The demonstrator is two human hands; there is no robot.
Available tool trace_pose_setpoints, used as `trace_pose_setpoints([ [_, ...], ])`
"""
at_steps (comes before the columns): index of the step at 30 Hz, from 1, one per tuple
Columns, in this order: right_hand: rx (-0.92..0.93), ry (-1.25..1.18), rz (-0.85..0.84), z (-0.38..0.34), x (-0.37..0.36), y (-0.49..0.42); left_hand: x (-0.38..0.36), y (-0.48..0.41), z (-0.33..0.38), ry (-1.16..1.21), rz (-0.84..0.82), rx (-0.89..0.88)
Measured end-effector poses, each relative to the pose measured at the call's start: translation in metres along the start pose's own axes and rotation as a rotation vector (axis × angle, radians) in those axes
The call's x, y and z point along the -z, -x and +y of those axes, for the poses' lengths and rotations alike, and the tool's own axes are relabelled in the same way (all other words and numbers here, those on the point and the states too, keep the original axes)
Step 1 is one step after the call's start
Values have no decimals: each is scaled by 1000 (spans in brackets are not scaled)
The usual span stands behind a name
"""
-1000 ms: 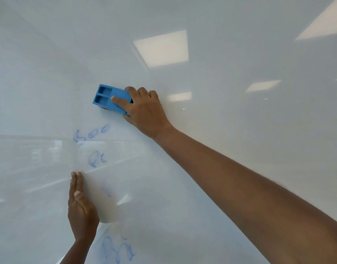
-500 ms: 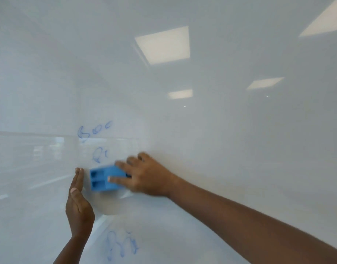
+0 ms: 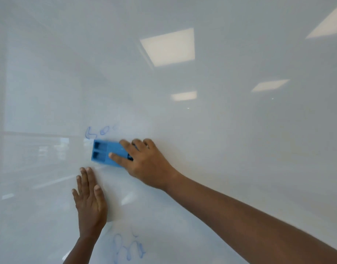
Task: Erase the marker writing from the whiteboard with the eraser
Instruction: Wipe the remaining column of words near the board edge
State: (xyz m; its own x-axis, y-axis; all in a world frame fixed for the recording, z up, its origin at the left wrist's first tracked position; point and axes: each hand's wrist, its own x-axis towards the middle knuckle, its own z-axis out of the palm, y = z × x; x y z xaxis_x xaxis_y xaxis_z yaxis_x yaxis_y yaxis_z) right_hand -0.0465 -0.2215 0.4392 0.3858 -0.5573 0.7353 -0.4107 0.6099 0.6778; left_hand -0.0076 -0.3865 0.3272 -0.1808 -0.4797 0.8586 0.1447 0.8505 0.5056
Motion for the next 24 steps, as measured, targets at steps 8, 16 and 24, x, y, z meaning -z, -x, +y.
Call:
trace_pose_setpoints([
  [8, -137, 77, -65, 45, 11, -51, -16, -30, 23, 79, 176, 115],
  [16, -139, 56, -142, 22, -5, -61, -17, -30, 26, 193, 250, 139],
  [24, 357, -10, -393, 2, 7, -28, -11, -28, 26, 412, 302, 157],
])
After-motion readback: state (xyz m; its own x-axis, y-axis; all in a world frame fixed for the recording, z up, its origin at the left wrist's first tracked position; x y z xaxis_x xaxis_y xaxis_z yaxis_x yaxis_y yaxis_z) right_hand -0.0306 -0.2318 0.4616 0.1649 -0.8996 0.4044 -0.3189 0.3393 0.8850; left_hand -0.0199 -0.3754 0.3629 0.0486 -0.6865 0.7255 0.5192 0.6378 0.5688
